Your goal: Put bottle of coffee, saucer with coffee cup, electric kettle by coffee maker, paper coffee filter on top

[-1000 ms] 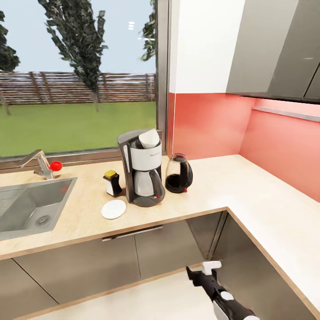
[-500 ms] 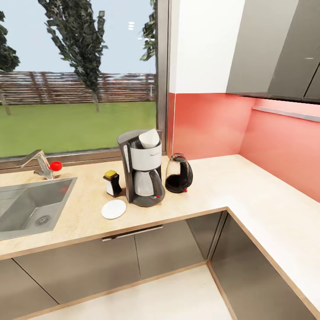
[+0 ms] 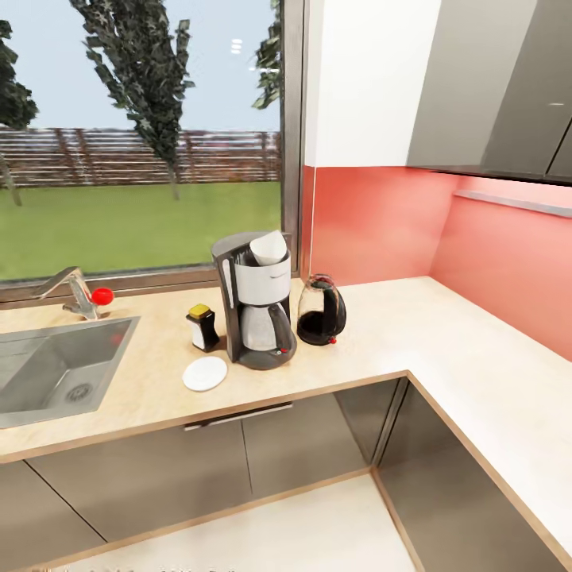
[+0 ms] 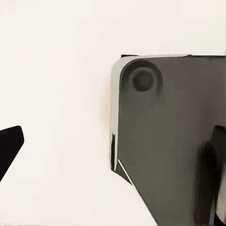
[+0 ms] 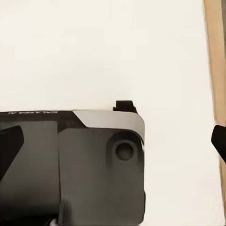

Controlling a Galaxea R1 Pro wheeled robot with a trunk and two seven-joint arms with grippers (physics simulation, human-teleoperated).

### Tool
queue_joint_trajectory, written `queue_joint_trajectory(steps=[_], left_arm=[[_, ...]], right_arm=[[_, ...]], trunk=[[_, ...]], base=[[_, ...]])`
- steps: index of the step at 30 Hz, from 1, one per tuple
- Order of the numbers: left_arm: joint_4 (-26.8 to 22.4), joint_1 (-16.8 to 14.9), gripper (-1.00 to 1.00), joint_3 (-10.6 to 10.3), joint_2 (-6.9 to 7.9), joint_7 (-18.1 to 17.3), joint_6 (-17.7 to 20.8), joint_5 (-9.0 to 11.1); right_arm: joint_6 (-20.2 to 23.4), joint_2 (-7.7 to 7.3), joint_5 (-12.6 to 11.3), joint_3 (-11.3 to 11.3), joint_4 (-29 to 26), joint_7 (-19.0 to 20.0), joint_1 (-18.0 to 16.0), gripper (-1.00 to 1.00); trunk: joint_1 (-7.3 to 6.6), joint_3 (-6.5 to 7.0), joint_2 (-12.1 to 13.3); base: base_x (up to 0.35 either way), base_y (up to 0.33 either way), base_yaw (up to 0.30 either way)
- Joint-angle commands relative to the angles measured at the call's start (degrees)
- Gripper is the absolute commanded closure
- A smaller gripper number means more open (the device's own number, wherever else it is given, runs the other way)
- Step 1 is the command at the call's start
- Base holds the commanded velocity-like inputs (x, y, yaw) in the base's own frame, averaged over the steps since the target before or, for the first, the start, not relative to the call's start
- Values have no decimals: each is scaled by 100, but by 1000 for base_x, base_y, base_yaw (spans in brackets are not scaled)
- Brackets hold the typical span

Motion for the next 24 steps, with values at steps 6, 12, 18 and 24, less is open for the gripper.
queue_joint_trajectory(steps=[6,12,18,24], left_arm=[[-7,3,-100,-3,4,-62,4,124],[2,2,-100,-13,9,-66,12,117],[-59,-2,-100,-14,-3,-69,-14,133],[-62,-3,-100,-6,-18,-69,-6,133]], right_arm=[[36,-2,-7,13,-8,-20,-1,-100],[36,-8,-6,13,-11,-20,0,-100],[43,-3,1,20,-4,-20,1,-100],[44,-2,2,29,-3,-20,1,-100]], trunk=[[3,-10,-10],[3,-10,-10],[3,-10,-10],[3,-10,-10]], base=[[0,0,251],[0,0,276],[0,0,278],[0,0,279]])
